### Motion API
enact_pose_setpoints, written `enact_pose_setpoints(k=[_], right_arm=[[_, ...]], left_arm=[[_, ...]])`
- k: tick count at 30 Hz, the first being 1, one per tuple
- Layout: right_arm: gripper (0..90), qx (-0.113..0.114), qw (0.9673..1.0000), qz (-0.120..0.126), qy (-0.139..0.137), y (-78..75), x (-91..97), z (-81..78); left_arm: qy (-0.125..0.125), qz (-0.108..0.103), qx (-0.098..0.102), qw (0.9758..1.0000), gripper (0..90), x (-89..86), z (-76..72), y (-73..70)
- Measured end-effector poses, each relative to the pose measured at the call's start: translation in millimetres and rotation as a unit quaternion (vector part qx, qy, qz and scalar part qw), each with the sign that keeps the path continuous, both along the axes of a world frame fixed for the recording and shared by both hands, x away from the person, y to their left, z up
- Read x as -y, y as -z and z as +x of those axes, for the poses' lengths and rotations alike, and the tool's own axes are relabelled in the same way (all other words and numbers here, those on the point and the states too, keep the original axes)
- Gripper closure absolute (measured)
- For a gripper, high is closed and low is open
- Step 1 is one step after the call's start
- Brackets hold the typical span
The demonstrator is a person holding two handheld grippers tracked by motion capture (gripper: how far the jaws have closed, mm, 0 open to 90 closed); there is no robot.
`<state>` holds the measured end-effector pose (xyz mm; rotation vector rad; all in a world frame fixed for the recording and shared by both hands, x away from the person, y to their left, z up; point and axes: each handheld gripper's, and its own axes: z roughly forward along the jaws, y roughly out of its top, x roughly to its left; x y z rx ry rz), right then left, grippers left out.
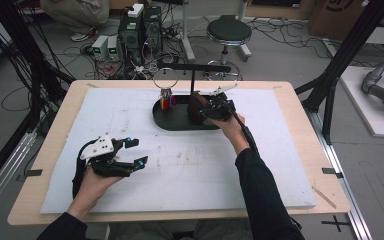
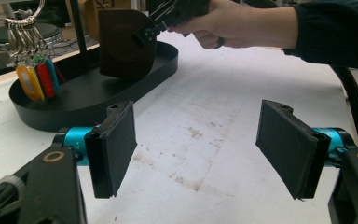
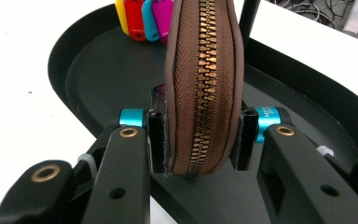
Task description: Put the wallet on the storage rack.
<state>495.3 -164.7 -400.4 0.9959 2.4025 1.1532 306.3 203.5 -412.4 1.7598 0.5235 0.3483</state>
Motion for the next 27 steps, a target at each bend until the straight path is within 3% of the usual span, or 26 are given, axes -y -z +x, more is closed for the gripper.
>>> enact_pose_setpoints(k=[6,14,19,27], right_arm=[[64.5,0.001,1.0000,0.001,0.001,0.1,0.7,0.5],[51.6,0.006,0.9998,0.007,0.017,-3.0,6.3,0.3],[48.3,0.003,0.9997,0.009,0.024,-4.8,11.7,0.5],[46.1,0.022,0.9994,0.017,0.022,-17.7,24.9,-8.8]], left_arm=[[0.002,0.003,-0.001,1.0000,28.3,1.9,-0.1,0.5],[0.002,0.003,-0.001,1.0000,28.3,1.2,0.2,1.0],[0.004,0.004,-0.003,1.0000,28.3,2.2,0.0,1.7],[0.001,0.006,0.000,1.0000,28.3,-0.3,-0.6,1.0]])
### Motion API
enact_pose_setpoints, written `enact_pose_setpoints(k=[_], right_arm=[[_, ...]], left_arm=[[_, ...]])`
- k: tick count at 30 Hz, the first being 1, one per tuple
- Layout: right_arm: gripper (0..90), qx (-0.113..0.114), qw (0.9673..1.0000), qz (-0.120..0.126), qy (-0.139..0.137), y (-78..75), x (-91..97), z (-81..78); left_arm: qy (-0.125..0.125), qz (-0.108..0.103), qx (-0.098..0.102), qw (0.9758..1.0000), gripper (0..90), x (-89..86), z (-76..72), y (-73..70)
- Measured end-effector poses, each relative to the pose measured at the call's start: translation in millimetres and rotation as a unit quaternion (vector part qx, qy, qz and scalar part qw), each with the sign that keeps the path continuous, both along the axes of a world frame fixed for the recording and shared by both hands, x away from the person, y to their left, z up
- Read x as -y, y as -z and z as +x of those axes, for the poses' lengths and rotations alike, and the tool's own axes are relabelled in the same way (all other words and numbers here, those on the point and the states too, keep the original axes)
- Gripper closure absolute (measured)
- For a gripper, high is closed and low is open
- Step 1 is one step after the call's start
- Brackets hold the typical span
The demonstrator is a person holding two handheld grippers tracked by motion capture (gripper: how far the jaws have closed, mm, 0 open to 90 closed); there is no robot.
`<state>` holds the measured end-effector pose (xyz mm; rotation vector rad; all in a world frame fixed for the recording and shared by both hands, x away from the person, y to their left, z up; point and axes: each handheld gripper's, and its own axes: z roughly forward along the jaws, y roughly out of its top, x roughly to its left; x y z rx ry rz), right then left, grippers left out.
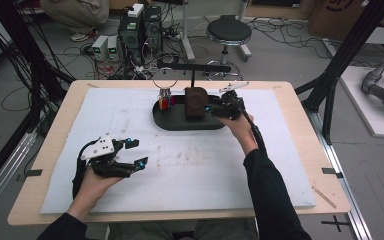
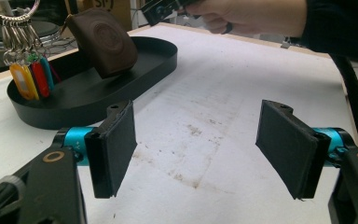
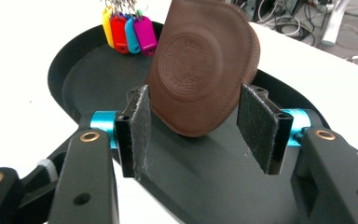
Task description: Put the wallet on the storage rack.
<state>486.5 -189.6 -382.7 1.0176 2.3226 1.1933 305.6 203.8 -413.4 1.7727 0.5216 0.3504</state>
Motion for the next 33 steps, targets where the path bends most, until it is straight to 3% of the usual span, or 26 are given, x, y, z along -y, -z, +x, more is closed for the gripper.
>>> enact_pose_setpoints(k=[8,10,18,24,33], right_arm=[[42.3,0.019,0.9995,0.014,-0.020,-16.2,27.9,-21.4],[42.3,0.036,0.9990,0.016,-0.022,-20.5,35.8,-30.6],[38.6,0.057,0.9974,0.036,-0.024,-27.7,70.8,-63.7],[35.7,0.064,0.9967,0.049,-0.012,-20.0,95.9,-87.0],[32.5,0.054,0.9968,0.059,0.001,-1.2,126.5,-104.9]], left_arm=[[-0.008,0.000,0.003,1.0000,28.3,-1.3,2.0,-0.8],[-0.011,0.005,0.004,0.9999,28.3,-1.9,3.7,-0.9],[-0.037,0.012,0.010,0.9992,27.9,-5.6,14.0,-0.1],[-0.066,0.016,0.014,0.9976,26.6,-14.2,21.3,0.0],[-0.097,0.027,0.015,0.9949,24.9,-27.5,26.2,3.4]])
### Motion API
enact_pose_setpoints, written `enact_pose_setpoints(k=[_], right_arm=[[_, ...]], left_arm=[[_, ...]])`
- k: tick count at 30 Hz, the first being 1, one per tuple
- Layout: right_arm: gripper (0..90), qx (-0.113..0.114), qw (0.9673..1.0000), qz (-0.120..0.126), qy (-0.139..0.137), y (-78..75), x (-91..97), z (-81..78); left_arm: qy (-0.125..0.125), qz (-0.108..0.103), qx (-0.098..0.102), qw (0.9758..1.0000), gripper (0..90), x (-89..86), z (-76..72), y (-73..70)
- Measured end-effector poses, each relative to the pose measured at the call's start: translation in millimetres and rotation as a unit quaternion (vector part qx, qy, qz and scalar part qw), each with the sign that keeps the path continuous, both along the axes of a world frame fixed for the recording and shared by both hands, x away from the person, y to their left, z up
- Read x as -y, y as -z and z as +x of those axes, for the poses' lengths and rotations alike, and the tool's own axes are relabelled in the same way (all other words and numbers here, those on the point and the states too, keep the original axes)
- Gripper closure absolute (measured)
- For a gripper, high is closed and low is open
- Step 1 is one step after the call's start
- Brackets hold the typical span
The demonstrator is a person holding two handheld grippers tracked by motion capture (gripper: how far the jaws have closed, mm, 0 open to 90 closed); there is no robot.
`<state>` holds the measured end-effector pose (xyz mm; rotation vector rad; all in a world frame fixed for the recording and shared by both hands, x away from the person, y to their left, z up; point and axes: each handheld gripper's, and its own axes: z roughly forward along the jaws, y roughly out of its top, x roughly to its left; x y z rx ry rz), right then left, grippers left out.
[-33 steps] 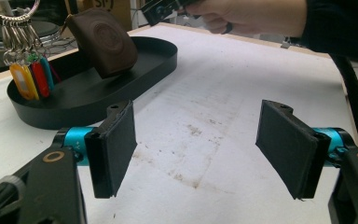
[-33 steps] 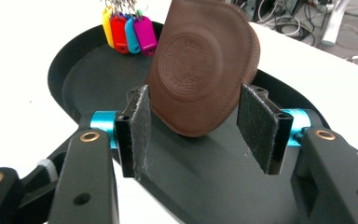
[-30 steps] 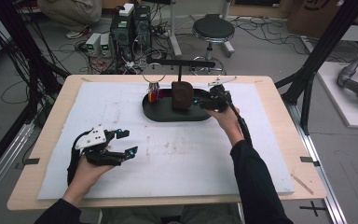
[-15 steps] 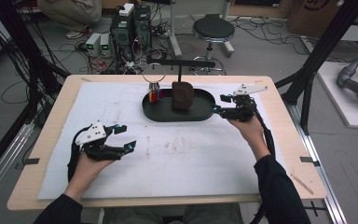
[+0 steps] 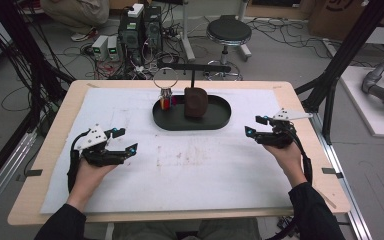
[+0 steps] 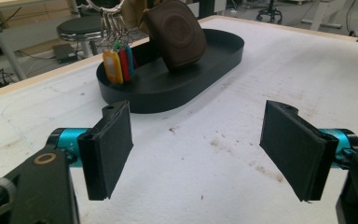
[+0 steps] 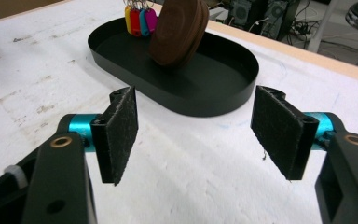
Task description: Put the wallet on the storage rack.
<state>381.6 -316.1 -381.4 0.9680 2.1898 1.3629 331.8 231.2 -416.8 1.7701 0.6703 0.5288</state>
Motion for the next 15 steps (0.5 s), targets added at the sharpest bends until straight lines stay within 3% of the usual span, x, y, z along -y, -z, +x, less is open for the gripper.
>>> enact_pose_setpoints(k=[7,11,15], right_arm=[[25.1,-0.005,0.9996,0.006,0.028,14.1,12.9,-6.5],[22.2,-0.014,0.9987,0.002,0.049,22.5,15.8,-3.7],[22.2,-0.006,0.9981,0.003,0.061,23.7,15.0,-1.2]], left_arm=[[-0.034,-0.003,0.002,0.9994,23.5,-12.4,-4.1,2.5],[-0.063,0.001,0.017,0.9979,23.0,-16.6,-11.4,1.7],[-0.085,0.003,0.020,0.9961,23.0,-19.0,-16.3,2.0]])
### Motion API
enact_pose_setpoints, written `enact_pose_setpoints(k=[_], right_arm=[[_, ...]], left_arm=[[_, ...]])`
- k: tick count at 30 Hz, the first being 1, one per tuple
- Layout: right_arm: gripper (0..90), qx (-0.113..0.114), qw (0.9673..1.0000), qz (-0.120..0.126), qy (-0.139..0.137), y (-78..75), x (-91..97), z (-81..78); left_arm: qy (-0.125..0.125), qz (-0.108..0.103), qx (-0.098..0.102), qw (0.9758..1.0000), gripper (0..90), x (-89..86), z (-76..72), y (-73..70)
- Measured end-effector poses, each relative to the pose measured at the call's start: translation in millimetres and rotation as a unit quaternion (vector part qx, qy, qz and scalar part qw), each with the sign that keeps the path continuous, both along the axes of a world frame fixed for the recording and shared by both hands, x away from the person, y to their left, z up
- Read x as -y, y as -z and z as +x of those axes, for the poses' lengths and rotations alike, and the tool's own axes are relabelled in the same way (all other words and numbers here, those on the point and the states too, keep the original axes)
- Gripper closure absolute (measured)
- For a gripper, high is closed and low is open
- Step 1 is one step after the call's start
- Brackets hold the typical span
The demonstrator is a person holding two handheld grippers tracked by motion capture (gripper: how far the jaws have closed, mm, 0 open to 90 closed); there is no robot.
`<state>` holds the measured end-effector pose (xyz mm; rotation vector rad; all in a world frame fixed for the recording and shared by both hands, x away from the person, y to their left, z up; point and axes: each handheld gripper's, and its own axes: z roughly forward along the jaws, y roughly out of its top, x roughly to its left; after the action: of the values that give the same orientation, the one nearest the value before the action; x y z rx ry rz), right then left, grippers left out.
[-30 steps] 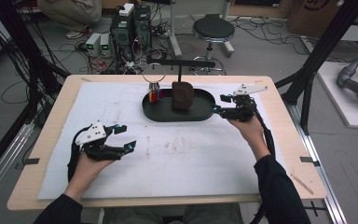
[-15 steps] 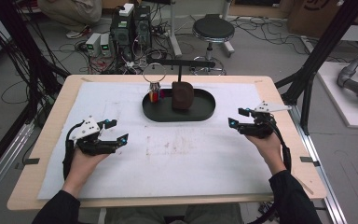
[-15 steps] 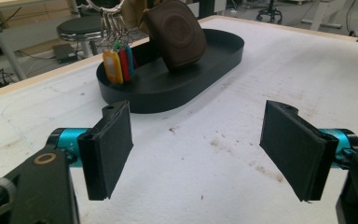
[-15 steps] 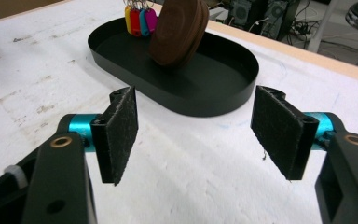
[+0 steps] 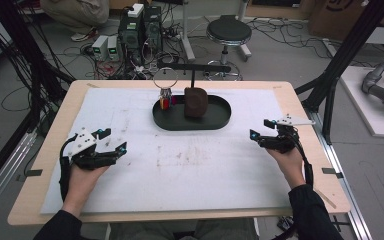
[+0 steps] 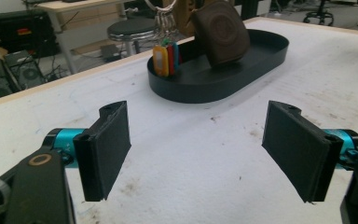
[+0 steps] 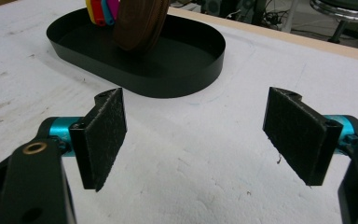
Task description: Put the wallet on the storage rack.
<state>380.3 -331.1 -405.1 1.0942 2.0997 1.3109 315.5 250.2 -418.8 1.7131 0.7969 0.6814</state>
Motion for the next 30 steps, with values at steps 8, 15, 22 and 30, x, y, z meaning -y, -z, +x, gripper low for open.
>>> enact_pose_setpoints(k=[8,15,22,30], right_arm=[[22.2,-0.001,1.0000,0.000,-0.002,2.0,-0.6,0.1],[22.2,0.003,1.0000,-0.003,-0.001,3.1,1.0,-1.3],[22.2,-0.002,1.0000,-0.005,0.001,5.4,2.9,-1.4],[22.2,-0.006,0.9999,-0.010,-0.005,7.1,0.5,-0.6]], left_arm=[[0.013,0.002,-0.009,0.9999,23.0,1.2,1.4,2.7],[0.019,0.003,-0.011,0.9998,23.0,3.3,3.1,3.7],[0.018,0.002,-0.009,0.9998,23.1,1.8,2.7,2.7],[0.017,0.003,-0.011,0.9998,23.0,1.5,3.6,3.6]])
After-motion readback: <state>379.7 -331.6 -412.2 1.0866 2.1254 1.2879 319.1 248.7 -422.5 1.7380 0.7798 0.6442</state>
